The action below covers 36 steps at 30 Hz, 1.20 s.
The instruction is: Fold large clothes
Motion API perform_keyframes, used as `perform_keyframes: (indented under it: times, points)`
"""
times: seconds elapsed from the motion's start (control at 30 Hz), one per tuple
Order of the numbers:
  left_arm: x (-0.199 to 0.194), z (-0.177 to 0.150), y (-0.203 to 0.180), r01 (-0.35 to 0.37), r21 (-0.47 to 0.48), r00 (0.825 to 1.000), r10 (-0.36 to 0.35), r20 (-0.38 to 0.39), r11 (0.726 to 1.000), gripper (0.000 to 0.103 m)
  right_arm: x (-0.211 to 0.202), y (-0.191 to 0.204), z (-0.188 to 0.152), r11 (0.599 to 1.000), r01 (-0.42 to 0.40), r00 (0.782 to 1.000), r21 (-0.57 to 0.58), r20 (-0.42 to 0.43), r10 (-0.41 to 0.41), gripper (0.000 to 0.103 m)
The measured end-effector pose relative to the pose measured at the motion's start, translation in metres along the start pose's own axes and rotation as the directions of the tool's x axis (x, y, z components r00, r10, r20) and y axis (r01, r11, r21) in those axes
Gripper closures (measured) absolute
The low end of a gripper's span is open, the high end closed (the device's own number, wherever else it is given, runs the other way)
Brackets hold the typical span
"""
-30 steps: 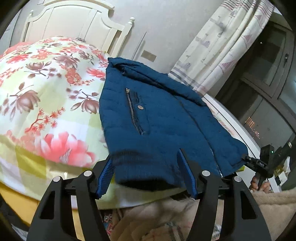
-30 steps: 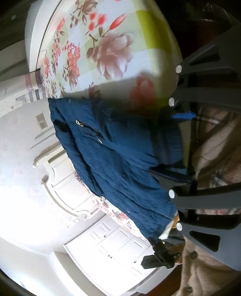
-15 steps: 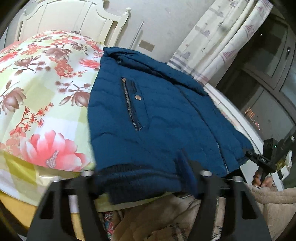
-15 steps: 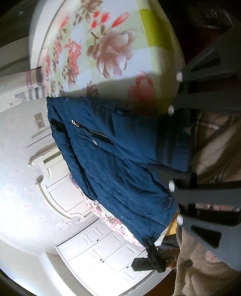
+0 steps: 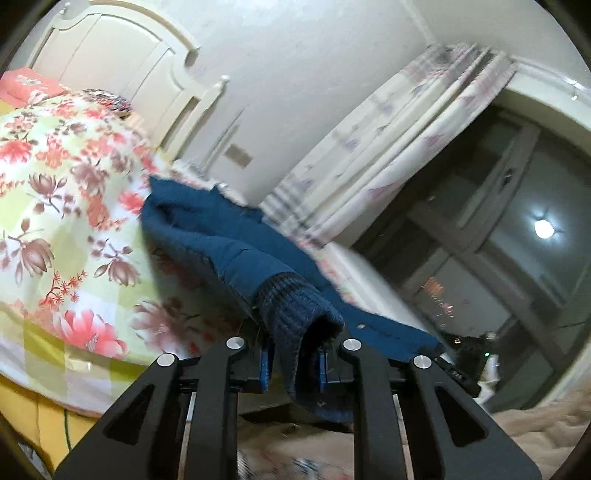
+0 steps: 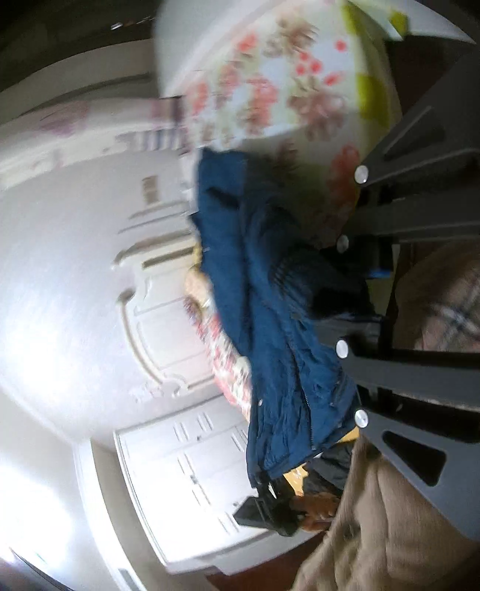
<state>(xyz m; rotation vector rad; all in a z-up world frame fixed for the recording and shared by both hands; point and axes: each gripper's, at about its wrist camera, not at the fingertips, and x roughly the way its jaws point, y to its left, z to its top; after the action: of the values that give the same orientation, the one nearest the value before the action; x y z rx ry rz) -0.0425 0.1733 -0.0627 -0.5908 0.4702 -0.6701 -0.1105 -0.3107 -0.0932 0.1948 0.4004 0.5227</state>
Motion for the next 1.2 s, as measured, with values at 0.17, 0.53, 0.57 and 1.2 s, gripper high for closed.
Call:
perform_keyframes:
  times: [0.17,0.53,0.57,1.2]
  points:
    - [-0.029,0.011,-0.008,0.081,-0.018,0.996,-0.08,0.05,0.997,0.087,-0.027,0.022,0.038,0.998,-0.027,0.995,-0.051,0.098,0.032,0.09]
    - [0.163,0.151,0.094,-0.095,-0.291,0.995,0.078,-0.068,0.952,0.083,0.182,-0.101,0.154,0.943,0.178,0.982,0.28,-0.118,-0.15,0.087]
    - [0.184,0.156,0.112,-0.139,-0.323,0.989,0.112,-0.099,0.936,0.081,0.211,-0.124,0.153,0.924,0.212,0.972,0.317,-0.165,-0.166,0.085]
    - [0.214,0.182,0.222,-0.28,-0.139,0.936,0.237,-0.262,0.95,0.004,0.289,-0.214,0.123,0.951,0.273,0.926,0.147,-0.307,-0.219,0.035]
